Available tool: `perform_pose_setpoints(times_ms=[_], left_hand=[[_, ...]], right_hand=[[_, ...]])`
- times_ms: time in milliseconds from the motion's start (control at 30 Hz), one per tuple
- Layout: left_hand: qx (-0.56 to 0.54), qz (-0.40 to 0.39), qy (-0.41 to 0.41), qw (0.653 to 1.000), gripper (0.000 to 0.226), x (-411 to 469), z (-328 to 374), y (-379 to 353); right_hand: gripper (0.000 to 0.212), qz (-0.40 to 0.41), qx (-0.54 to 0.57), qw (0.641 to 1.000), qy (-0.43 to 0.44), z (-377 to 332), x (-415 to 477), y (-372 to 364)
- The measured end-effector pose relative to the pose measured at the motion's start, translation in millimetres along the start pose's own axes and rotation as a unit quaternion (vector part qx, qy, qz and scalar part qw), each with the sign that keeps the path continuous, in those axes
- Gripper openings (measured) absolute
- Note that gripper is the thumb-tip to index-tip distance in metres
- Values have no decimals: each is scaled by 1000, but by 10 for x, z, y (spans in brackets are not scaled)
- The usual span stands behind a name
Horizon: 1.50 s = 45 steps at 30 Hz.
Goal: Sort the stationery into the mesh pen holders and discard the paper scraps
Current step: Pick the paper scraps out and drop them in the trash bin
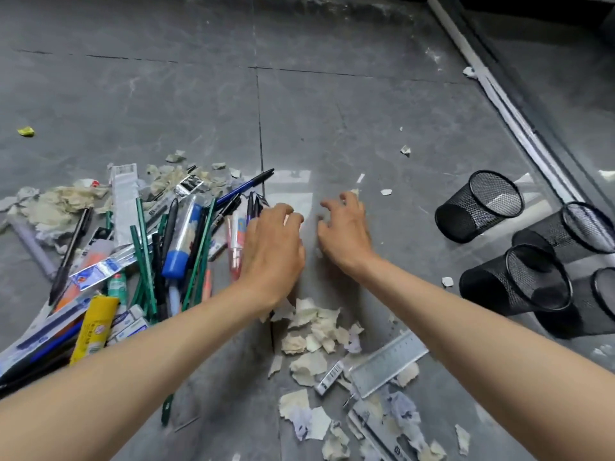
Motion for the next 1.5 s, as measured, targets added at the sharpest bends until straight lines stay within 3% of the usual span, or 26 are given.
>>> perform_pose_setpoints(times_ms=[167,300,433,500,567,733,833,967,1067,1267,1500], left_hand=[[41,-87,-53,994,26,322,203,-307],[-34,-155,-56,986,48,595,288,-405],[-20,-213,-64,975,58,830,358,-568],[-39,-209,-89,973,57,894,425,-560],[-101,-165,-110,975,41,926,474,-464],[-247,-93,-28,964,36,1045,478,-274],[-209,-79,-12,975,28,1240,512,-295],[-142,-83,-48,985,33,1534,619,-417],[-104,-117,-95,983,35,1765,766,-568],[-26,-191,-180,964,42,2122,1218,-784],[57,-245,-135,959,49,2546,1527,-1024]], right_hand=[[58,-69,-5,996,-64,499,207,176],[62,-97,11,992,-84,735,343,210],[55,-51,36,998,-33,703,366,258],[44,11,25,999,39,578,263,280],[42,51,27,995,80,539,166,198],[53,44,-35,998,25,701,259,79],[56,13,-93,995,29,703,278,7],[65,41,-96,994,33,722,294,9],[59,52,-82,994,40,732,316,27],[67,92,-31,994,56,720,298,78],[62,80,-16,995,50,709,289,102]])
Point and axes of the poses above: each hand's wrist, its own x-axis towards the middle knuckle, its own y-axis out of the back of the hand, z = x × y, the point moved 6 cm from there along x, towards the middle knuckle, and after that the axes turned 15 degrees about -z, right-handed, at the moved point
